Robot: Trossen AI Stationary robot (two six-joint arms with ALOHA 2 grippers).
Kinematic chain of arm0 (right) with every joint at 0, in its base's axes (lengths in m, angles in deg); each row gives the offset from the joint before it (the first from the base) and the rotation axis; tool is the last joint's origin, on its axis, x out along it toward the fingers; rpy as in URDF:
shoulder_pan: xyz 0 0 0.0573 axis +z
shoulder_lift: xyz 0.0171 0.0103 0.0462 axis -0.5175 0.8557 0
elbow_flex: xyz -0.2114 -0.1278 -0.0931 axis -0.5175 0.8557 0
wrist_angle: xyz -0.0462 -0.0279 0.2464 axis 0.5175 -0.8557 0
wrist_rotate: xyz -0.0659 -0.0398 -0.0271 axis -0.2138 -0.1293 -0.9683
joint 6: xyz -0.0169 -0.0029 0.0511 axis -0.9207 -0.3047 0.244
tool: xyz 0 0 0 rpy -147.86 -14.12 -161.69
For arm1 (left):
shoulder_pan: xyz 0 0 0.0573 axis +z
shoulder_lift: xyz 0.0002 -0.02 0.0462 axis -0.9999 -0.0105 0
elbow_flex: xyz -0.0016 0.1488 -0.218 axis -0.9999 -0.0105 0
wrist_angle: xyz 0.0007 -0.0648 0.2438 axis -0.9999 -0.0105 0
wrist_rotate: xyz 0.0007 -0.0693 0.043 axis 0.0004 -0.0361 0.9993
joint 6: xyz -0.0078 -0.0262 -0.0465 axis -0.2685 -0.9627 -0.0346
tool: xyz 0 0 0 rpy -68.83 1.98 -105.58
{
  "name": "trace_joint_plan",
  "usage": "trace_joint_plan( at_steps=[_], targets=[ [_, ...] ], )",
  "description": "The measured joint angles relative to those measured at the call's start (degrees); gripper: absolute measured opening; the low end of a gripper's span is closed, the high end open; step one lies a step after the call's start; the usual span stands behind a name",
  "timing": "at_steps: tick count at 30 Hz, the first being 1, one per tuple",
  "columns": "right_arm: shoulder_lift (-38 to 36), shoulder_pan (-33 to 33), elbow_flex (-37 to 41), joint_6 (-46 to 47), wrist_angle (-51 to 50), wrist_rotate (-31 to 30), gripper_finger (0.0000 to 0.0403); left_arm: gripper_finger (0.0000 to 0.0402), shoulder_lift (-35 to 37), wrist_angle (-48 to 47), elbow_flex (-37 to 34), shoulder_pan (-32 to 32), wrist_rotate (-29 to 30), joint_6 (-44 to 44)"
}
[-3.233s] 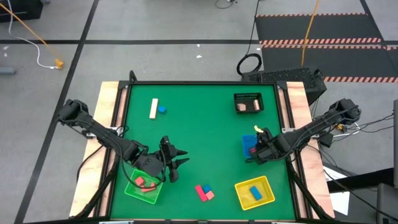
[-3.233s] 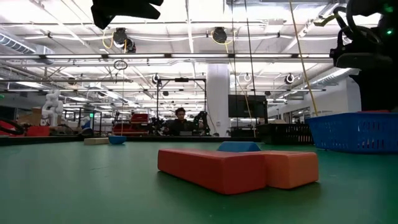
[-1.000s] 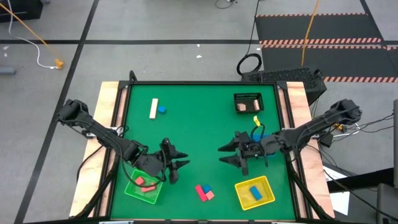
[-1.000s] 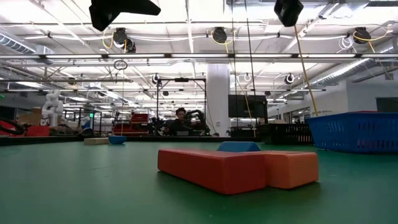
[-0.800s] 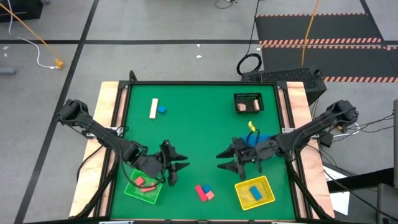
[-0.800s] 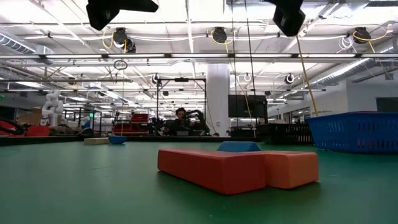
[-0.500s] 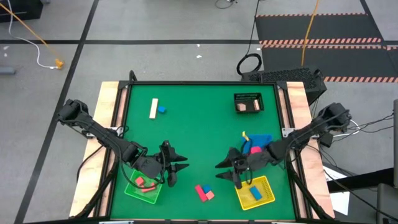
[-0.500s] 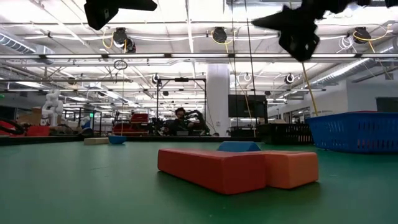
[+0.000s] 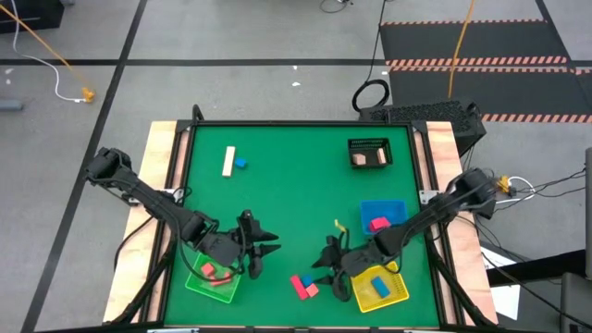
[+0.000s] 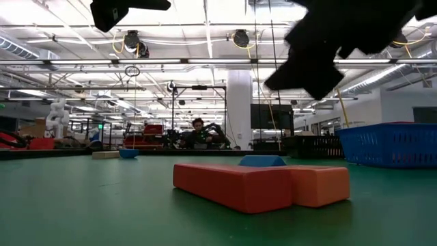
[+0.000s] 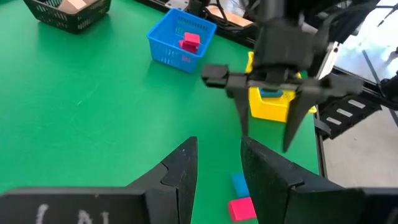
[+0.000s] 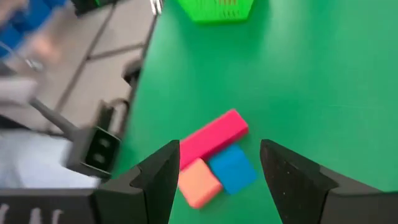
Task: Sort & place blocks by color
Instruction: Put the blue block into the yellow bin
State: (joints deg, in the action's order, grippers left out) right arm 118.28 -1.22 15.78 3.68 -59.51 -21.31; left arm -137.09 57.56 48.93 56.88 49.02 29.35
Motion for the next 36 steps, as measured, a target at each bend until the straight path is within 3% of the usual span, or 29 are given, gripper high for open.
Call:
trace_joint_plan(
  at_steps=[9, 14, 36],
  targets=[
    [9.1, -0.3, -3.2, -12.1, 1.6, 0.0, 0.0212, 0.0124, 0.0, -0.1, 0.0, -1.9, 0.0, 0.2],
    [11.1, -0.5, -3.3, -14.3, 1.7, -0.7, 0.0212, 0.0124, 0.0, 0.0, 0.0, -3.1, 0.0, -0.1],
    [11.8, -0.3, -3.3, -22.0, 8.0, -1.4, 0.0212, 0.0124, 0.0, -0.3, 0.0, -4.1, 0.1, 2.5]
  ],
)
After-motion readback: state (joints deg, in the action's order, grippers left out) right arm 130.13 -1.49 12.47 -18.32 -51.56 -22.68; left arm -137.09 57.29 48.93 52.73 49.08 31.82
